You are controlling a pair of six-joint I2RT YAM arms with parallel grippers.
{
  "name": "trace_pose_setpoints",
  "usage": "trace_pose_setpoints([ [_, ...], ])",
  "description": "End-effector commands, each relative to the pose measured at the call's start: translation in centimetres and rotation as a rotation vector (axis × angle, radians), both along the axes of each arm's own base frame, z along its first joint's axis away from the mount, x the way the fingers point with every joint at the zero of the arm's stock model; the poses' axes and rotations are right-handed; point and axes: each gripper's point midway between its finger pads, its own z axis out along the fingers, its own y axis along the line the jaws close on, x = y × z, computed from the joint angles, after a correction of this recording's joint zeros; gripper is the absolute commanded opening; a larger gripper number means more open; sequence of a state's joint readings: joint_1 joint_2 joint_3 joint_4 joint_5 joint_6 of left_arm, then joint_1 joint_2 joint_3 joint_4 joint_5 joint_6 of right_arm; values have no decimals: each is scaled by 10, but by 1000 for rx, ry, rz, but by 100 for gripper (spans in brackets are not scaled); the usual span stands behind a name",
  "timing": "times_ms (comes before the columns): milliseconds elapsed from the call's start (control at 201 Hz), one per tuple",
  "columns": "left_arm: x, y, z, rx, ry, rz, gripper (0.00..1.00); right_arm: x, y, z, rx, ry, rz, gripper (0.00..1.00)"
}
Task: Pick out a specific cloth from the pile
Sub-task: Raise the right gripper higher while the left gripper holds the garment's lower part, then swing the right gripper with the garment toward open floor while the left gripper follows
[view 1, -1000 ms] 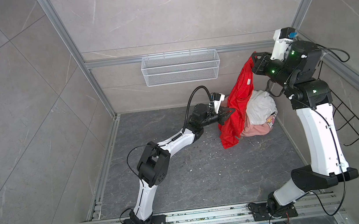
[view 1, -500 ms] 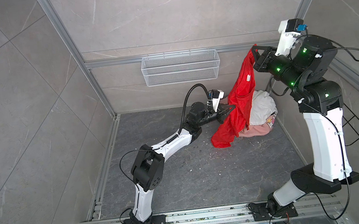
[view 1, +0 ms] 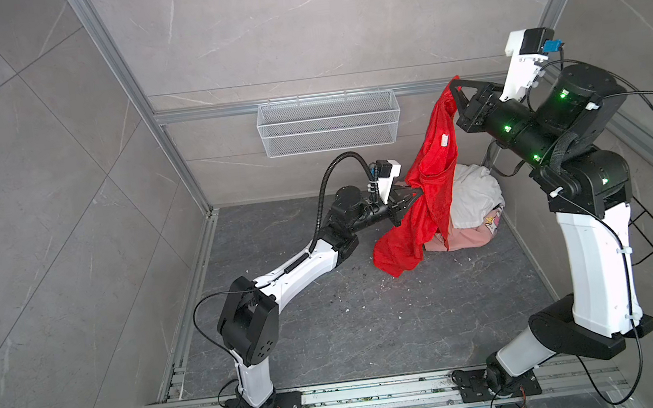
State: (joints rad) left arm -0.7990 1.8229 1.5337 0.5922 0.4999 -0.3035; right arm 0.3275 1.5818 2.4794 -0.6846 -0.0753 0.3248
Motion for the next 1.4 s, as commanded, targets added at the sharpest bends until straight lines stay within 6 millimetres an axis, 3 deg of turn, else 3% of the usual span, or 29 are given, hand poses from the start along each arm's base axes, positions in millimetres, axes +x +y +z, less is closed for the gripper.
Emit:
trace_pose_setpoints([
  [0, -21, 23, 52, -84, -130, 27, 0, -18, 5, 21, 48, -54, 51, 0],
  [463, -53, 74, 62, -50, -202, 130, 0, -35, 65, 13, 87, -14, 240, 0],
  [782, -78, 112, 60, -1, -231, 196, 0, -53, 129, -3, 53, 12, 364, 0],
  [1150, -97, 162, 53, 74, -284, 339, 0, -68, 228, -42, -33, 69, 517, 0],
  [1394, -99, 177, 29, 120, -263, 391, 0, -60, 261, -76, -61, 146, 564, 0],
])
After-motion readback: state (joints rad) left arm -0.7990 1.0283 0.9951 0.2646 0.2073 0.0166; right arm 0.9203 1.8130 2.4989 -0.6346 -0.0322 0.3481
